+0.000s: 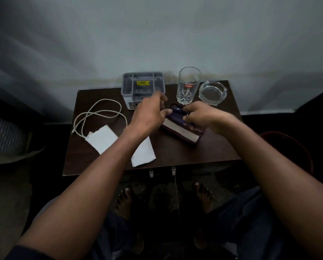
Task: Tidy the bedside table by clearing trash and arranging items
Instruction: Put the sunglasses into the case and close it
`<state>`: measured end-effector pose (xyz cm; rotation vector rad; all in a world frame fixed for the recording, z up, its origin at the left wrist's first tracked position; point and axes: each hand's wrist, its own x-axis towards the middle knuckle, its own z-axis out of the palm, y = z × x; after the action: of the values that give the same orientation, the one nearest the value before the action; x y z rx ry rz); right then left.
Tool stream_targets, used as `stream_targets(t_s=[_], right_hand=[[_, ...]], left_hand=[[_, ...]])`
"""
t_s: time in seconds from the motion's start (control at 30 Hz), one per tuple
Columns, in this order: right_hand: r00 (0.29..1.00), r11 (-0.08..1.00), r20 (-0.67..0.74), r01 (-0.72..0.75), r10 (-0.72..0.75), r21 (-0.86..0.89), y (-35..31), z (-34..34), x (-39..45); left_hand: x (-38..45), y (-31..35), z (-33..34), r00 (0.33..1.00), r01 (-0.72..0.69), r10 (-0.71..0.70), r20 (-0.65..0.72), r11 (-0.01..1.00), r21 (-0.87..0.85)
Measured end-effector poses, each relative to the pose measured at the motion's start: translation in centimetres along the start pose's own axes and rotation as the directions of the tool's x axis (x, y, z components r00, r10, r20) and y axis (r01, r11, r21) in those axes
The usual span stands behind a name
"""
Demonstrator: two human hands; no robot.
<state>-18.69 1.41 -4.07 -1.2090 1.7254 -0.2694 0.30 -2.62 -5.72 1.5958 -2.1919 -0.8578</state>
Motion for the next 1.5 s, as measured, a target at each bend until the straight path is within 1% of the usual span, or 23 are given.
stream_targets(t_s=[0.03,0.1,0.2,0.27,0.37,0.47,0.57,0.77,0.87,1.1,1.17,1.27,1.37,1.5], right_hand=[[0.999,0.991,-0.035,0.027,-0.031,-0.128,0.3,0.2,0.1],[0.995,0.956,-0.037,0.074,-0.089,-0.285,0.8,0.5,0.2],[0.992,0.891,0.019,0.121,-0.125,-0.437,1.2,1.3,-0.2],[0.985,0.853,0.043,0.168,-0.17,-0.495,1.6,1.8,-0.1],[0.967,0.829,0.035,0.234,-0.251,-0.509,2.2,1.7,-0.1],[0.951,0.812,0.007,0.268,-0.309,-0.519,2.5,1.2,-0.1],[0.94,0.814,-0.026,0.282,-0.341,-0.508,2.9,1.0,-0.1],[0.918,0.816,-0.108,0.28,-0.382,-0.506,3.0,1.0,0.2],[0.916,0.823,-0.13,0.271,-0.38,-0.499,2.9,0.8,0.1],[0.9,0.84,-0.176,0.28,-0.398,-0.465,2.8,1.3,0.4],[0.892,0.861,-0.221,0.274,-0.394,-0.428,2.8,1.5,0.7],[0.901,0.906,-0.273,0.231,-0.337,-0.355,2.7,1.2,0.9],[0.909,0.916,-0.292,0.183,-0.296,-0.358,2.9,1.2,1.1],[0.899,0.906,-0.3,0.198,-0.32,-0.374,2.5,0.9,0.8]], left_hand=[[0.1,-0.2,0.2,0.999,0.022,-0.024,0.029,0.999,0.045],[0.2,-0.5,0.8,0.995,0.05,-0.061,0.08,0.991,0.126],[0.0,-0.8,1.6,0.986,0.092,-0.117,0.117,0.976,0.198],[0.0,-0.9,2.0,0.982,0.114,-0.144,0.124,0.969,0.218],[0.2,-0.8,2.4,0.979,0.122,-0.155,0.132,0.966,0.228],[0.5,-0.9,2.4,0.98,0.119,-0.148,0.136,0.973,0.199],[0.7,-1.0,2.0,0.977,0.126,-0.15,0.15,0.979,0.158],[0.8,-1.0,1.4,0.967,0.162,-0.183,0.177,0.979,0.127],[0.7,-1.1,1.0,0.971,0.143,-0.168,0.167,0.977,0.156],[-0.1,-0.5,1.4,0.979,0.025,-0.077,0.191,0.965,0.262],[-0.1,-0.4,1.5,0.978,0.018,-0.072,0.197,0.965,0.262],[-0.2,-0.4,1.4,0.976,0.007,-0.067,0.209,0.961,0.275],[-0.2,-0.4,1.2,0.977,0.015,-0.07,0.201,0.965,0.261],[-0.2,-0.5,1.1,0.976,0.028,-0.083,0.203,0.965,0.259]])
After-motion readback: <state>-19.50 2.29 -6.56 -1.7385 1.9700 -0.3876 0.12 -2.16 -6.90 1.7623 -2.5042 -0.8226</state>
